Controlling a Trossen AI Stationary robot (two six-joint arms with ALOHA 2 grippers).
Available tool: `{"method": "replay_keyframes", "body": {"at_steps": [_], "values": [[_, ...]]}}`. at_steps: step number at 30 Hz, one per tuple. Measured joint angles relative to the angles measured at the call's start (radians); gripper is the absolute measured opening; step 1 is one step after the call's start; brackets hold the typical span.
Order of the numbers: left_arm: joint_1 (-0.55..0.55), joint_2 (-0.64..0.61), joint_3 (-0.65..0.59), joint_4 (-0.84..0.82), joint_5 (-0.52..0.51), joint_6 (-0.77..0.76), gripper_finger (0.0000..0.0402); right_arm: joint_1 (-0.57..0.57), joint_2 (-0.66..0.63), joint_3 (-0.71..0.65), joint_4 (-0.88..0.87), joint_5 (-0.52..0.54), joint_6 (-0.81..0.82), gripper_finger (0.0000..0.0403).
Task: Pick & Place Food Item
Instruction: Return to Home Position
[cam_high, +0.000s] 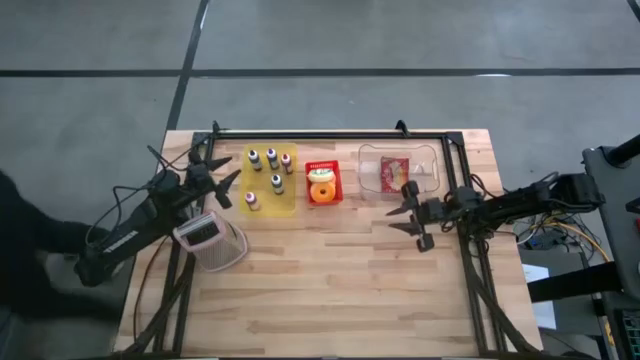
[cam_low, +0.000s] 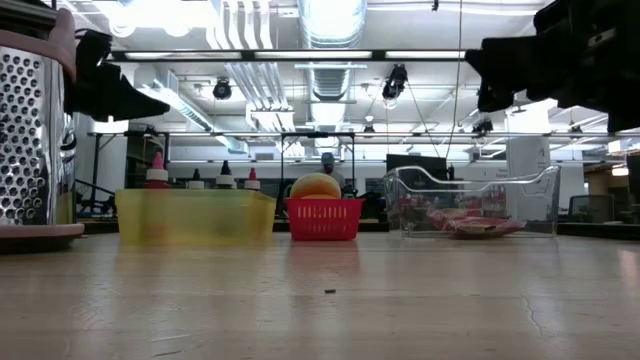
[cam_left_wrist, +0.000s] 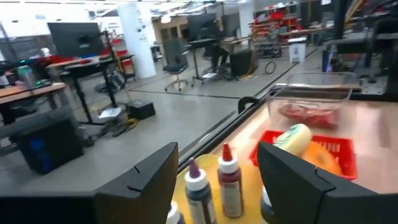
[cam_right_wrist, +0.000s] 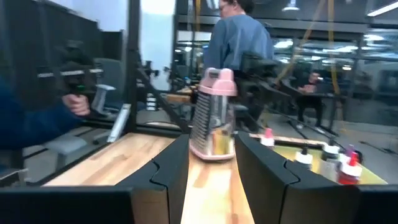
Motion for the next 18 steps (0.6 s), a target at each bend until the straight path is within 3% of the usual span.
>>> {"method": "replay_keyframes", "body": {"at_steps": [3, 8, 14, 18], "values": [[0.0, 0.0, -0.01, 0.018, 0.018, -0.006, 0.0223, 0.0, -0.018, 0.0, 0.001, -0.046, -0.001, 0.0128], [0.0, 0.0, -0.011, 0.027, 0.209, 0.035, 0.0223, 0.0, -0.047, 0.0, -0.044, -0.054, -0.002, 0.0128], [0.001, 0.0, -0.011, -0.002, 0.101, 0.031, 0.0223, 0.0, -0.069, 0.0, -0.053, -0.055, -0.001, 0.0128], [0.001, 0.0, -0.011, -0.024, 0.087, 0.035, 0.0223, 0.0, -0.087, 0.0, -0.083, -0.061, 0.0, 0.0128]]}}
